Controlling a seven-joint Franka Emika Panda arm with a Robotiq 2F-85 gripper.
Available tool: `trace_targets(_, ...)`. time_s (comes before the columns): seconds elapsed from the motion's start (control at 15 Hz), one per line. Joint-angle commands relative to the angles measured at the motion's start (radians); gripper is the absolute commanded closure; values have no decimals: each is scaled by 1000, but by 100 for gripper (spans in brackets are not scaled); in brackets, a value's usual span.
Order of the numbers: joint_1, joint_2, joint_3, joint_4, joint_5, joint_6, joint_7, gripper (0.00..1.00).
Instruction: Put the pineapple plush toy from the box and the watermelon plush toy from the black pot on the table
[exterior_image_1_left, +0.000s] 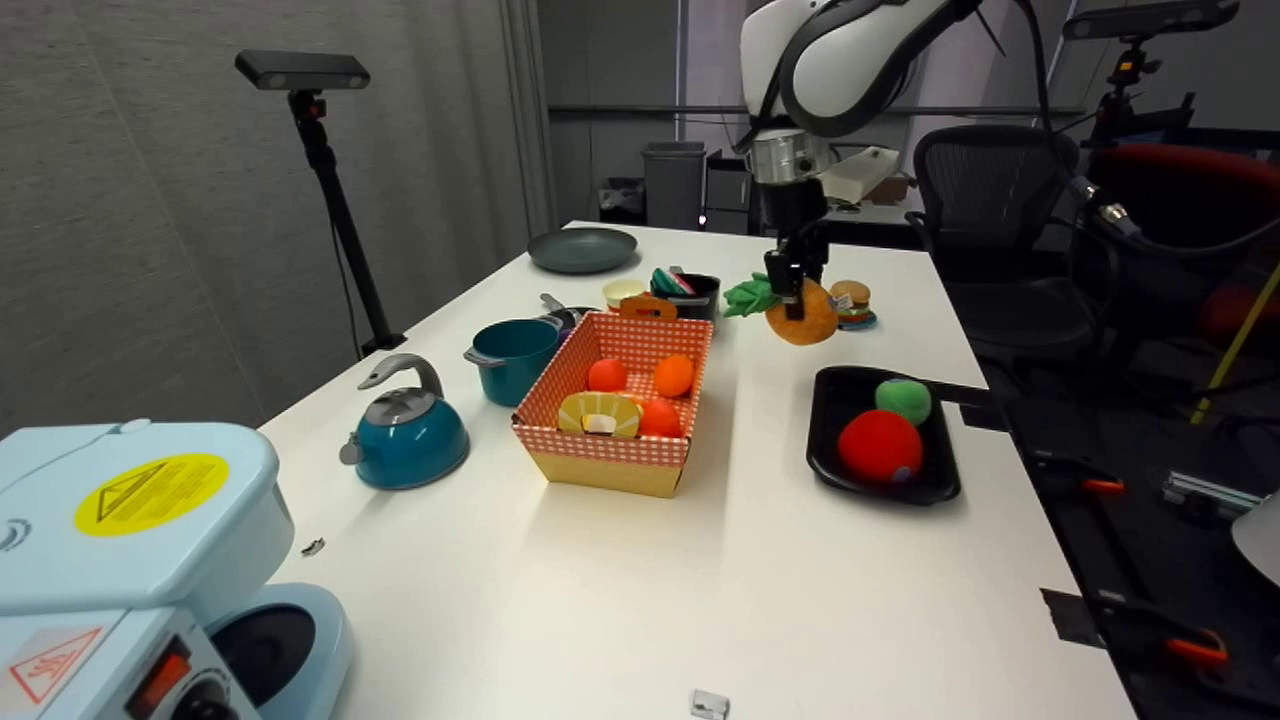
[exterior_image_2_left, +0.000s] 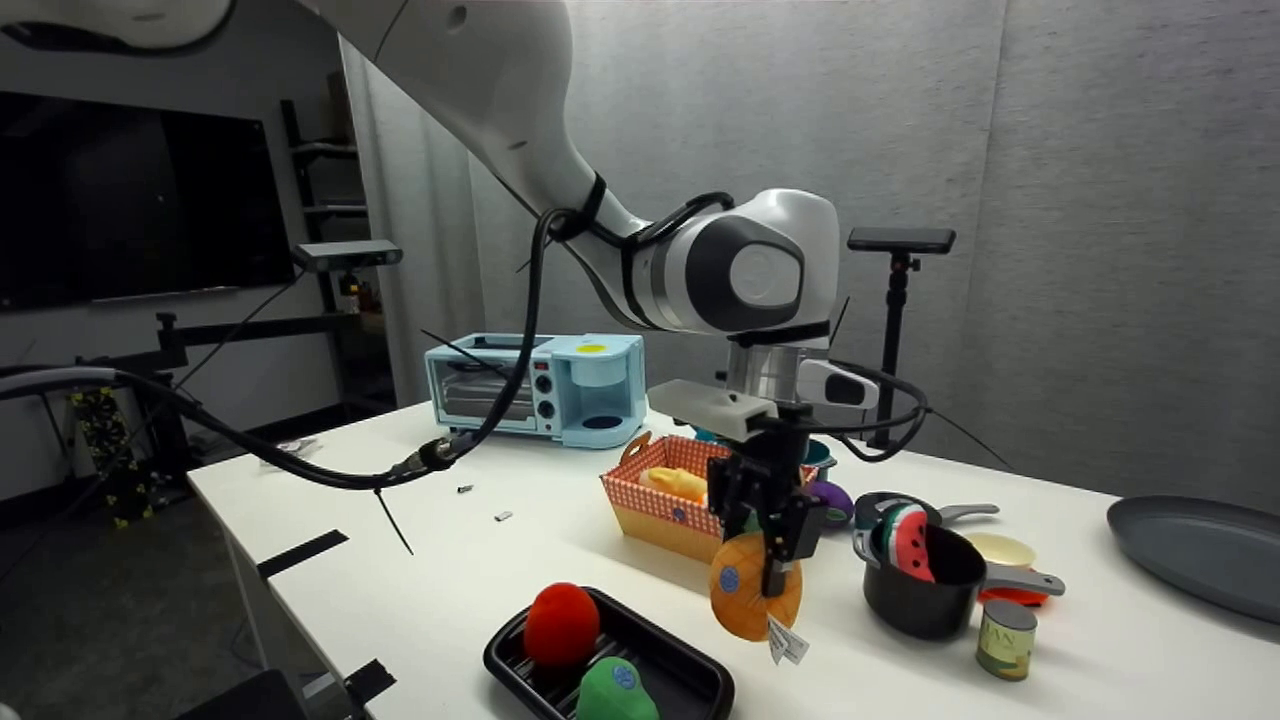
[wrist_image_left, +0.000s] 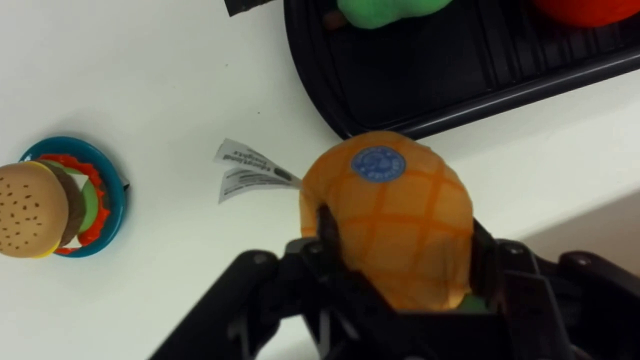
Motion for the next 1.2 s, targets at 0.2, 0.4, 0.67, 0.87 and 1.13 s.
trace_targets(0.2, -9, -7, 6, 14, 41, -24, 8, 0)
trace_targets(0.4, -9, -21, 4, 6, 43, -24, 8, 0)
trace_targets(0.67, -21, -6, 0, 40, 52, -38, -10, 0)
trace_targets(0.87, -43, 32, -5, 103, 71, -54, -24, 0)
trace_targets(1.13, -72, 98, -12, 206, 80, -68, -29, 0)
